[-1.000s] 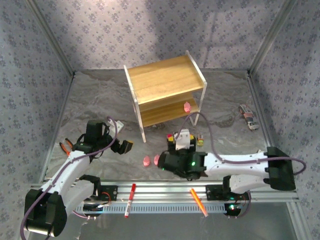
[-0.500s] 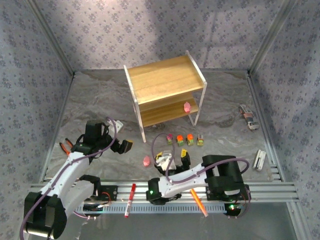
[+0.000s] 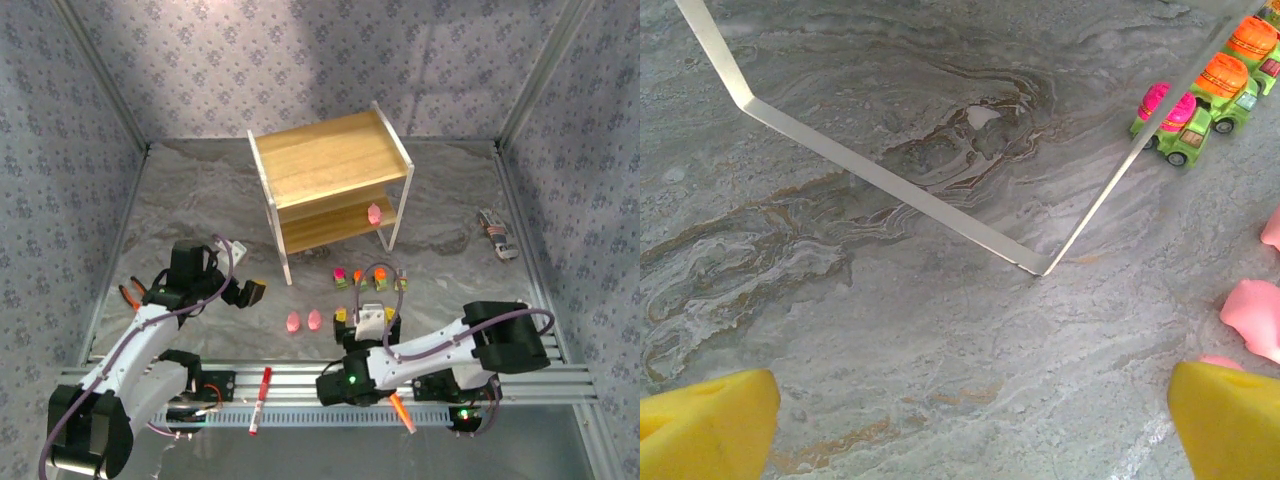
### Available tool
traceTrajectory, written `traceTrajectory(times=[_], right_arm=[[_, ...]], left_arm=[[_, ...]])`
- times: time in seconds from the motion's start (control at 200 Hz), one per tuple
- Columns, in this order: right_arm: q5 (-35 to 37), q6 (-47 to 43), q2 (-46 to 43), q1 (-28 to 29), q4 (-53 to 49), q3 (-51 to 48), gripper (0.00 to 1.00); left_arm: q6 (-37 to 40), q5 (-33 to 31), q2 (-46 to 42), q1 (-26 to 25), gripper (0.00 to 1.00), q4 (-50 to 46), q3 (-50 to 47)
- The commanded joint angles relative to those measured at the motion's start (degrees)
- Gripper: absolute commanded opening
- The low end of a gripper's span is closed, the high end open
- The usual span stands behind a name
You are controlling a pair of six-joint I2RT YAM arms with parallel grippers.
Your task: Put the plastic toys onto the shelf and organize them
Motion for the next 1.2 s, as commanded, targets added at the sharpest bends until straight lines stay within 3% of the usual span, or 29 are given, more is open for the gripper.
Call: traceTrajectory(times=[0.0,0.105,0.36,0.63,1.009,1.194], right_arm=[[-6.1,-8.6,0.0,-0.9,9.4,2.0,0.91],[-11.1,-14.9,0.6,-2.9,14.7,2.0,0.92],[-19.1,-19.4,4.1,-5.1,22.4,1.1,0.93],[-21.0,-18.7,4.4,-7.1,22.5,-0.1,0.94],[-22.0,-20.4,4.3,-9.2,27.7,-2.8,0.73],[-22.5,-21.8,4.5,-10.1,28.9,-2.5,0.69]], left_arm=[[-0.2,0.0,-0.4,-0.3,1.00,0.3,-0.3],[-0.3,0.2,-0.3,-0.3,1.00,0.5,-0.2],[-0.1,0.3,-0.7,-0.3,1.00,0.0,-0.3],[0.0,0.4,-1.1,-0.3,1.00,-0.2,-0.4],[0.1,0.2,-1.0,-0.3,1.00,-0.3,-0.4],[0.1,0.2,-0.9,-0.3,1.00,-0.1,-0.5]])
